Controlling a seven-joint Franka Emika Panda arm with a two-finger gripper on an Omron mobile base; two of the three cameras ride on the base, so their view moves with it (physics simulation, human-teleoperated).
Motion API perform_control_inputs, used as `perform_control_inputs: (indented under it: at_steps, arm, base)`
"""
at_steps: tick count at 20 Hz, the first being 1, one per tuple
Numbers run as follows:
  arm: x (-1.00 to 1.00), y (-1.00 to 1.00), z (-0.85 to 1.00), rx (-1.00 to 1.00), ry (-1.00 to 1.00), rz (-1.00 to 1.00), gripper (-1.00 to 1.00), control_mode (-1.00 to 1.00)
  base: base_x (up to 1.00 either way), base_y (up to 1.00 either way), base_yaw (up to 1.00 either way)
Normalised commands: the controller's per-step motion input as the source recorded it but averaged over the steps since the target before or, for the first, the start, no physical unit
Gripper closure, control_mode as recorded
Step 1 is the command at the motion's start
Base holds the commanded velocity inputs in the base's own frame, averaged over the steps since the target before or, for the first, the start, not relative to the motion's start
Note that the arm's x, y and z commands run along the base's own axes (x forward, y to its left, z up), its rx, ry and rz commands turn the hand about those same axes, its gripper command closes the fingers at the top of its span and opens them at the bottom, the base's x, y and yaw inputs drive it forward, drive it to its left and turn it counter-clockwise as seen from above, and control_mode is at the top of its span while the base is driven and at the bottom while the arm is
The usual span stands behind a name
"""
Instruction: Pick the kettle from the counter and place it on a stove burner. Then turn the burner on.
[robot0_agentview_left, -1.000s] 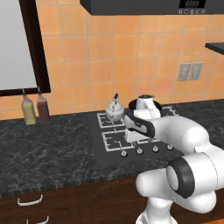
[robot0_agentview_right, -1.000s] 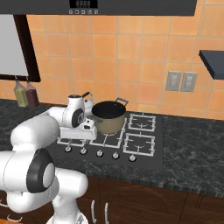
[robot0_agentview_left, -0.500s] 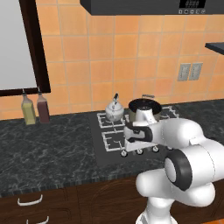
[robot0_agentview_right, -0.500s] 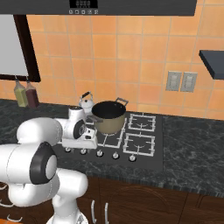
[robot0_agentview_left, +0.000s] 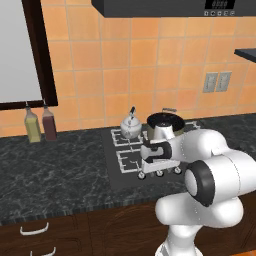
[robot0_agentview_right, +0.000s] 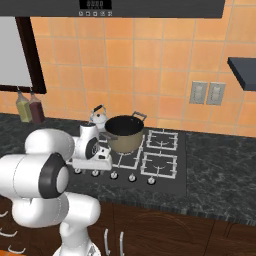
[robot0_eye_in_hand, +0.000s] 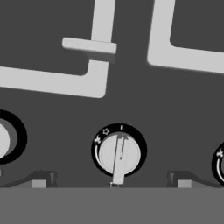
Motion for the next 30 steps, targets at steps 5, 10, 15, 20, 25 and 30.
perform_control_inputs:
  at_steps: [5,10,15,20,25,30]
  arm:
    - [0.08,0.00,-0.06,0.00,0.00,0.00,-1.00,-1.00]
    - [0.00,0.00,-0.40,0.00,0.04,0.00,-1.00,-1.00]
    - [0.06,0.00,-0.20,0.00,0.01,0.00,-1.00,-1.00]
    - [0.15,-0.01,-0.02,0.00,0.00,0.00,-1.00,-1.00]
    - [0.00,-0.04,-0.02,0.01,0.00,0.00,1.00,-1.00]
    - [0.00,0.00,0.00,0.00,0.00,0.00,1.00,-1.00]
  base:
    - [0.00,0.00,0.00]
    - [0.00,0.00,0.00]
    - [0.00,0.00,0.00]
    - [0.00,0.00,0.00]
    - [0.00,0.00,0.00]
    - [0.00,0.00,0.00]
